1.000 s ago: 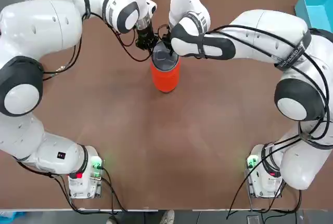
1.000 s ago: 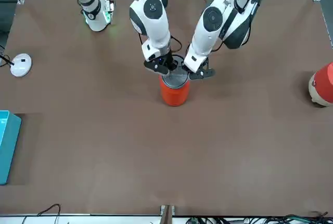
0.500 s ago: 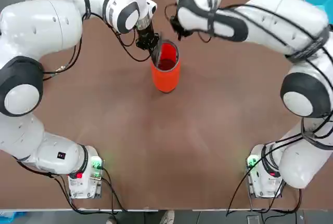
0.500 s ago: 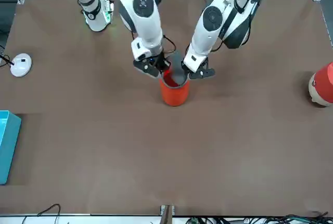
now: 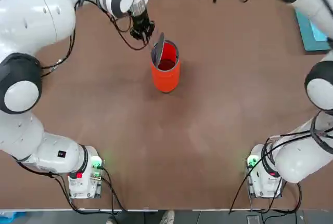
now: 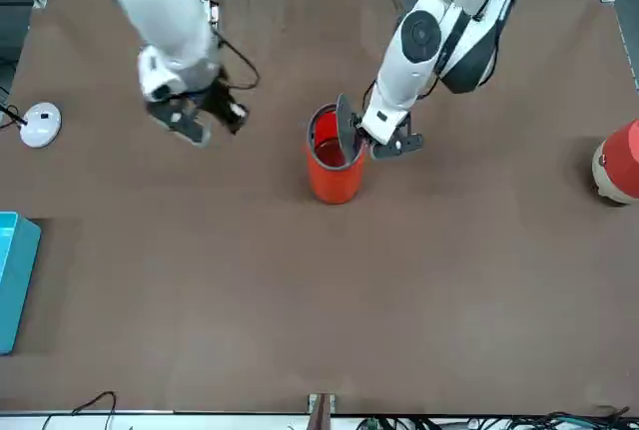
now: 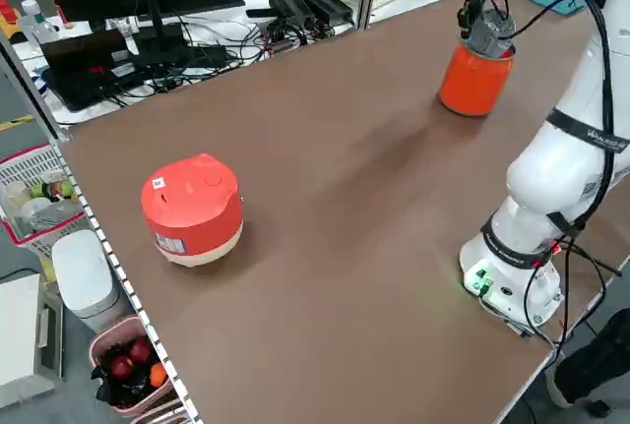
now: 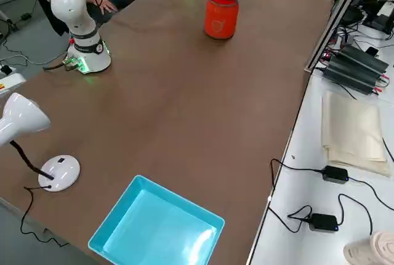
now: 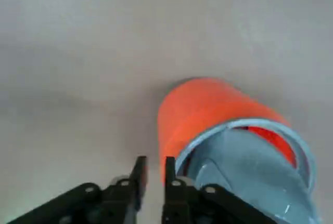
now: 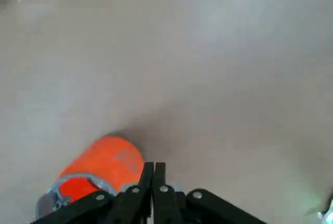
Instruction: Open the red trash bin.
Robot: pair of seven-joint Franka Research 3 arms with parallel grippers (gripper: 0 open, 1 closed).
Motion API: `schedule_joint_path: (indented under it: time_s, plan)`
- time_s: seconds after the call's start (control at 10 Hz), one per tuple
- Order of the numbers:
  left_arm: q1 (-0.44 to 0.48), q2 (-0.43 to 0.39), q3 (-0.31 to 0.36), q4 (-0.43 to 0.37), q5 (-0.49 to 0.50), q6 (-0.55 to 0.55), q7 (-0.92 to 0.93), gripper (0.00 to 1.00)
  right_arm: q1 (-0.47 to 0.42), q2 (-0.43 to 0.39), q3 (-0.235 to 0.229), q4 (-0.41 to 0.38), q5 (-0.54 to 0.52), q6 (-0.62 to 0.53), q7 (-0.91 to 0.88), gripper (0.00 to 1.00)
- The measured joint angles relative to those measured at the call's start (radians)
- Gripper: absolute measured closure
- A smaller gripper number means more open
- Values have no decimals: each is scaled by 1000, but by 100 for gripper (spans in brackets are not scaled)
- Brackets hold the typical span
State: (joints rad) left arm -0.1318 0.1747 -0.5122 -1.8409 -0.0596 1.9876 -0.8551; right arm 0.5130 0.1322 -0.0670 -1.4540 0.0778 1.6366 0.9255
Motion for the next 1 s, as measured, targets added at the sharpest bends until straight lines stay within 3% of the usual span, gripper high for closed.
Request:
schedule_joint_path:
  time_s: [0.3, 0.5, 0.7, 0.9, 1.0]
  plan:
    - [134, -4, 5, 151, 2, -138, 9, 28, -251, -66, -5, 5, -16, -81, -364, 91]
    - [214, -4, 6, 185, 61, -169, 11, 1, -407, -81, -7, 5, -16, -115, -631, 80]
    - [290, -25, 6, 210, 135, -228, 63, 0, -517, -104, -6, 5, -17, -125, -809, 51]
    - [389, -60, 17, 220, 143, -281, 328, 0, -543, -123, -3, 5, -64, -125, -857, 22]
    - [407, -70, 60, 234, 143, -303, 457, 0, -543, -124, 4, 5, -74, -125, -858, 5]
